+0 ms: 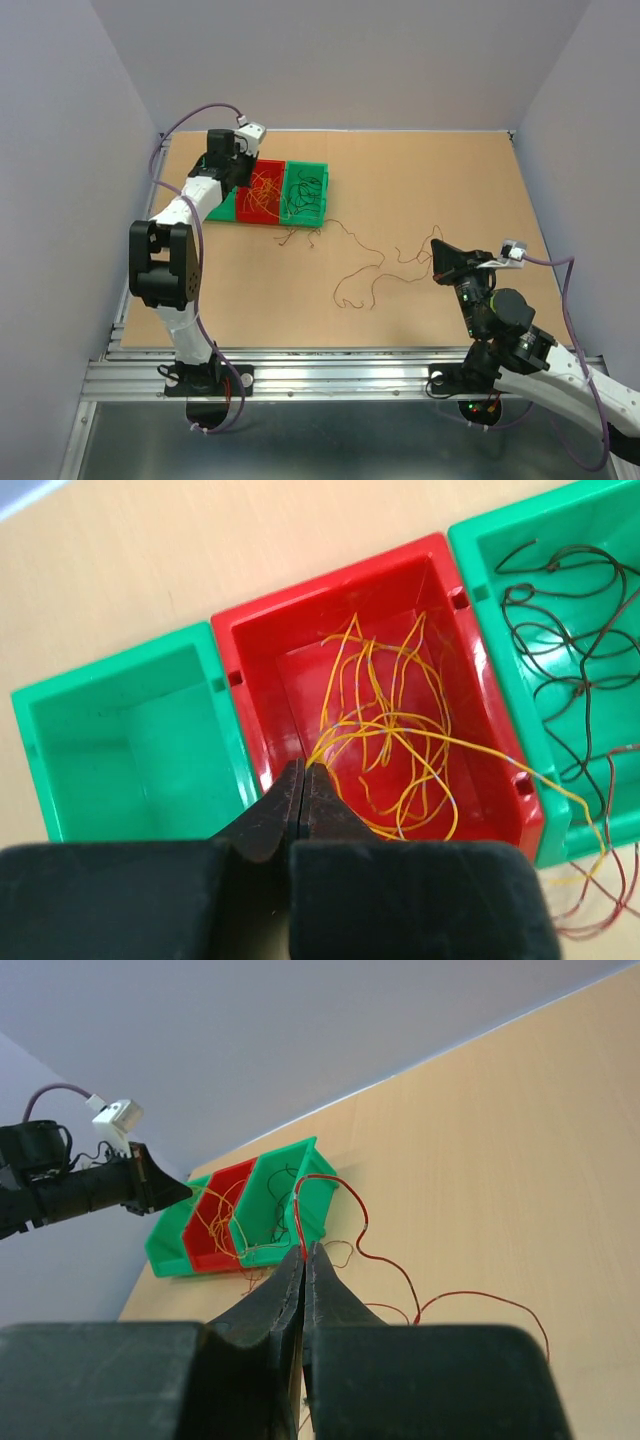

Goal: Untangle the cables

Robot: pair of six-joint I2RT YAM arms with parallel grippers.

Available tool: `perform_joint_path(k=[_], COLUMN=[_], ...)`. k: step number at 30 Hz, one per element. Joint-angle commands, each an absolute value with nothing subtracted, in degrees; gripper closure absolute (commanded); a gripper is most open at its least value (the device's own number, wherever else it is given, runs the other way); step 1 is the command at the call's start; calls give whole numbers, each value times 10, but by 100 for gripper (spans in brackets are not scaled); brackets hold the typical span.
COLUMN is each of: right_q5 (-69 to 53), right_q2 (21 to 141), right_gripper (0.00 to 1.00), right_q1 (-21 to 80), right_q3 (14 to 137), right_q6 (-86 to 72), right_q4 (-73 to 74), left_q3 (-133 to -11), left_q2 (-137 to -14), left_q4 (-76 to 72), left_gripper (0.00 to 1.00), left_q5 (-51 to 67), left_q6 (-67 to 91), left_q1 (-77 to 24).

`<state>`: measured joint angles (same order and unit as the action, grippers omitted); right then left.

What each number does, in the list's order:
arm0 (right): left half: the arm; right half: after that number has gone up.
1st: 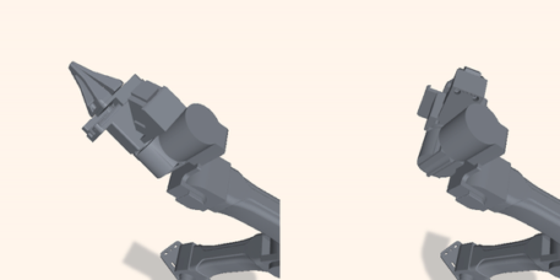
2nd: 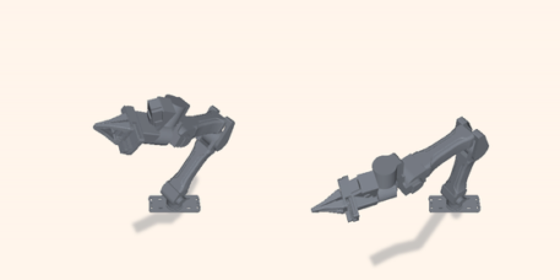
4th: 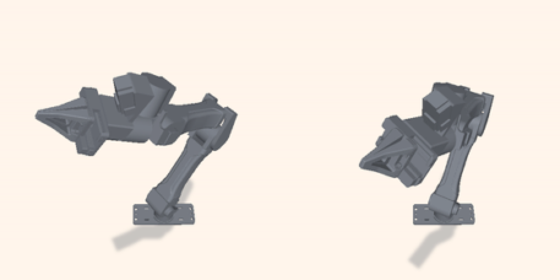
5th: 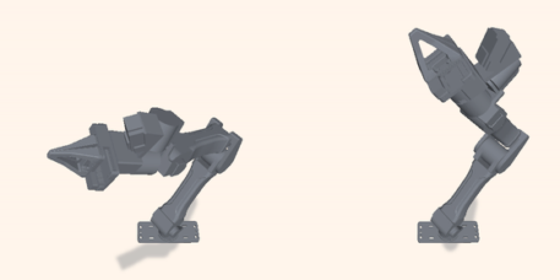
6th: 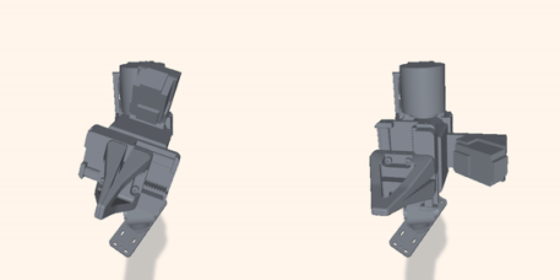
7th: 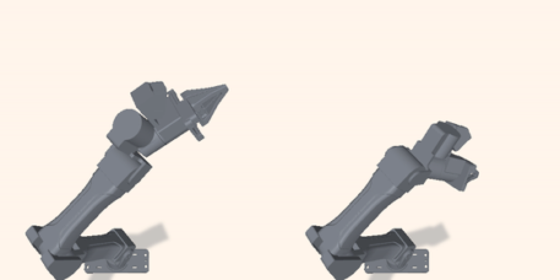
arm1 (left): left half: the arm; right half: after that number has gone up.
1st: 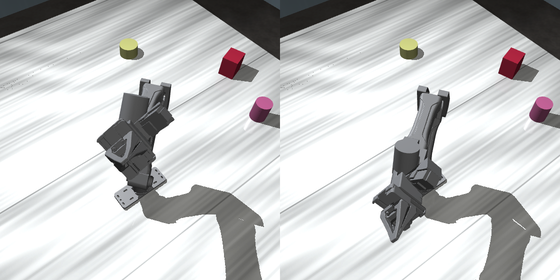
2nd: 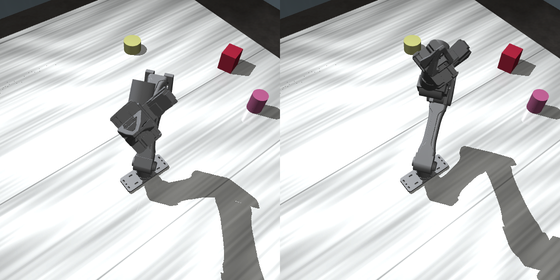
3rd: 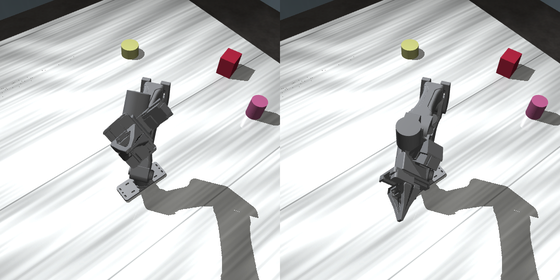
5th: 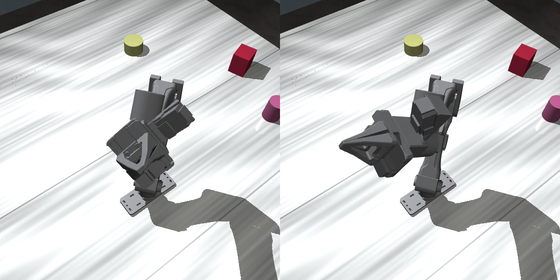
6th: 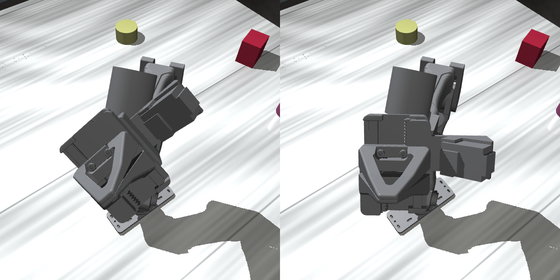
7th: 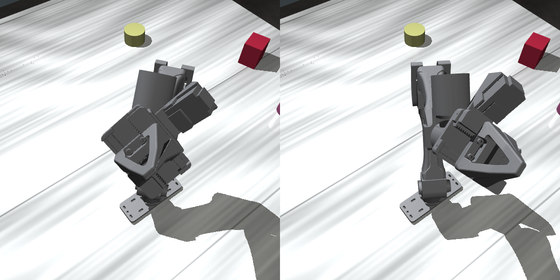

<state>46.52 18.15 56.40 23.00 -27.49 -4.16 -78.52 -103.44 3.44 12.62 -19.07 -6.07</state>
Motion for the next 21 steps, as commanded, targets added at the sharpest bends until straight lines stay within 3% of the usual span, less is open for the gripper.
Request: perform_joint_path(k=[1,10,17,21], right_q5=[465,465,466,464], right_q2=[185,192,195,192], right_gripper=[99,99,100,99], right_q1=[569,568,569,569], right_q3=[271,272,272,272], right_q6=[-278,-280,-279,-279], right_q4=[-47,-47,-47,-47], left_q3=[-804,-769,-744,-743], left_q2=[-1039,-1018,-963,-963], left_q4=[-27,-124,-110,-111], left_gripper=[100,100,100,100], left_q5=[-20,-200,-27,-82], left_q6=[-230,-266,-235,-256], left_q1=[-106,-125,-84,-81])
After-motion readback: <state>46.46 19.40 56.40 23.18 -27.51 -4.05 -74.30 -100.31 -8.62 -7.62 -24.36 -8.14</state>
